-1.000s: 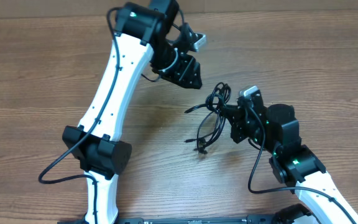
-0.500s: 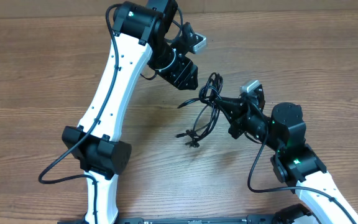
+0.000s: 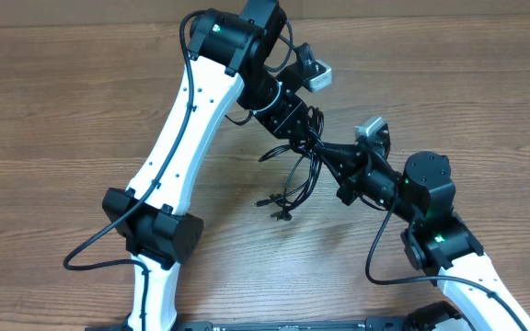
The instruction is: Untangle cables
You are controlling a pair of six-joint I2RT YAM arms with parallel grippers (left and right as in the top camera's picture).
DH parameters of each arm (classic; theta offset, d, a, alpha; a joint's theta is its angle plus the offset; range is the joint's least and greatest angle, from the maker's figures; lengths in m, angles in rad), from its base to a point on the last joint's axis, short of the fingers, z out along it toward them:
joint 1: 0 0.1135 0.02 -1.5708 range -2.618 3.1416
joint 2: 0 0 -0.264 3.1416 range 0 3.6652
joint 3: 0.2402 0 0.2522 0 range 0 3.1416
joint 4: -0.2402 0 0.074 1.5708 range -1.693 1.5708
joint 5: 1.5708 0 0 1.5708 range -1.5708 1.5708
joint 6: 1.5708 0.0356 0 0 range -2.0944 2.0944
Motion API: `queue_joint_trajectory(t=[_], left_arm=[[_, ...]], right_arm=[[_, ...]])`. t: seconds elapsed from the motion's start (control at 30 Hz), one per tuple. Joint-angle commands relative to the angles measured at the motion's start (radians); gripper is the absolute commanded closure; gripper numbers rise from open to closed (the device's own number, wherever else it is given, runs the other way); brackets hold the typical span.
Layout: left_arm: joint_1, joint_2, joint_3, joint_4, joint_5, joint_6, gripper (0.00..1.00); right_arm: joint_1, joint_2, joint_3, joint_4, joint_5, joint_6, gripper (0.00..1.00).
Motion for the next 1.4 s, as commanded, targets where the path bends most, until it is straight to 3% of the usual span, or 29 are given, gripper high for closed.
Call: queue_joint_trajectory(t=[0.0, 0.23, 0.33, 0.43, 0.53, 1.1, 1.3, 1.37], left_arm=[[0.000, -0.022, 0.015, -0.002, 0.019, 0.013, 0.96], [0.000, -0.022, 0.015, -0.001, -0.038, 0.013, 0.96], [0.000, -0.022, 0.015, 0.000, -0.167, 0.006, 0.96], [0.006, -0.022, 0.015, 0.011, -0.385, -0.126, 0.96], [0.016, -0.022, 0.015, 0.017, -0.460, -0.196, 0.96], [0.120, -0.022, 0.015, 0.055, -0.480, -0.274, 0.96], [0.131, -0.022, 0.015, 0.055, -0.430, -0.286, 0.96], [0.130, -0.022, 0.015, 0.054, -0.396, -0.278, 0.96]], right_arm=[[-0.004, -0.003, 0.020, 0.016, -0.021, 0.024, 0.96], [-0.004, -0.005, 0.020, 0.016, -0.021, 0.027, 0.96], [-0.004, -0.019, 0.020, 0.015, -0.021, 0.027, 0.96], [-0.004, -0.042, 0.020, 0.010, -0.021, 0.027, 0.96], [-0.004, -0.050, 0.020, 0.000, -0.021, 0.027, 0.96], [-0.004, -0.135, 0.020, -0.027, -0.025, 0.027, 0.96], [-0.004, -0.152, 0.020, -0.072, -0.025, 0.027, 0.96], [-0.004, -0.146, 0.020, -0.085, -0.025, 0.026, 0.92]])
